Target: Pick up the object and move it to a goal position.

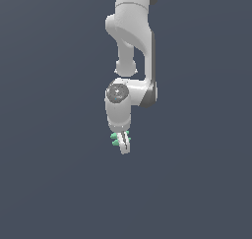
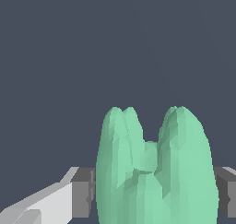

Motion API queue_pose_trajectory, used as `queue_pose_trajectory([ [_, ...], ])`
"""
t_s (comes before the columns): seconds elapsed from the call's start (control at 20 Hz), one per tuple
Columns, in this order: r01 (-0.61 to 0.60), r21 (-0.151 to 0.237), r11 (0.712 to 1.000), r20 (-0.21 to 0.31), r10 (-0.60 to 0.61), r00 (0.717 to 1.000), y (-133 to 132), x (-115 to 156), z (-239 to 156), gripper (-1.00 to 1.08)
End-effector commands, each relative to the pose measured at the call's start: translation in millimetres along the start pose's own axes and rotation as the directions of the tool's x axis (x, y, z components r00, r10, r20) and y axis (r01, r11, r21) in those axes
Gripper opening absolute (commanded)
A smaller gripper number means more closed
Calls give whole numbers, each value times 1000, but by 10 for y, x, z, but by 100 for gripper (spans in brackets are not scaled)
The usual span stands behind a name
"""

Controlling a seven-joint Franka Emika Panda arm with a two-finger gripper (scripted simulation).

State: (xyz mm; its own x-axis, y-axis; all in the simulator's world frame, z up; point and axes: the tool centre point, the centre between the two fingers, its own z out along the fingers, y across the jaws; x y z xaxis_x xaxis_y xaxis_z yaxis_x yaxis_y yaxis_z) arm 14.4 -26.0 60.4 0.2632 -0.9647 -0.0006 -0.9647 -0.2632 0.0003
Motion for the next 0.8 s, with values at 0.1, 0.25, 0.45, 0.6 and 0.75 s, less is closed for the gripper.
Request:
queue_pose_trajectory([
  [0.1, 1, 1, 1000, 1, -1, 1000, 116, -234, -187, -100],
  [0.25, 1, 1, 1000, 2, -1, 1000, 221, -437, -350, -100],
  [0.45, 1, 1, 1000, 2, -1, 1000, 376, -744, -598, -100],
  [0.6, 1, 1, 1000, 2, -1, 1000, 493, -976, -788, -100],
  [0.75, 1, 1, 1000, 1, -1, 1000, 609, -1211, -981, -100],
])
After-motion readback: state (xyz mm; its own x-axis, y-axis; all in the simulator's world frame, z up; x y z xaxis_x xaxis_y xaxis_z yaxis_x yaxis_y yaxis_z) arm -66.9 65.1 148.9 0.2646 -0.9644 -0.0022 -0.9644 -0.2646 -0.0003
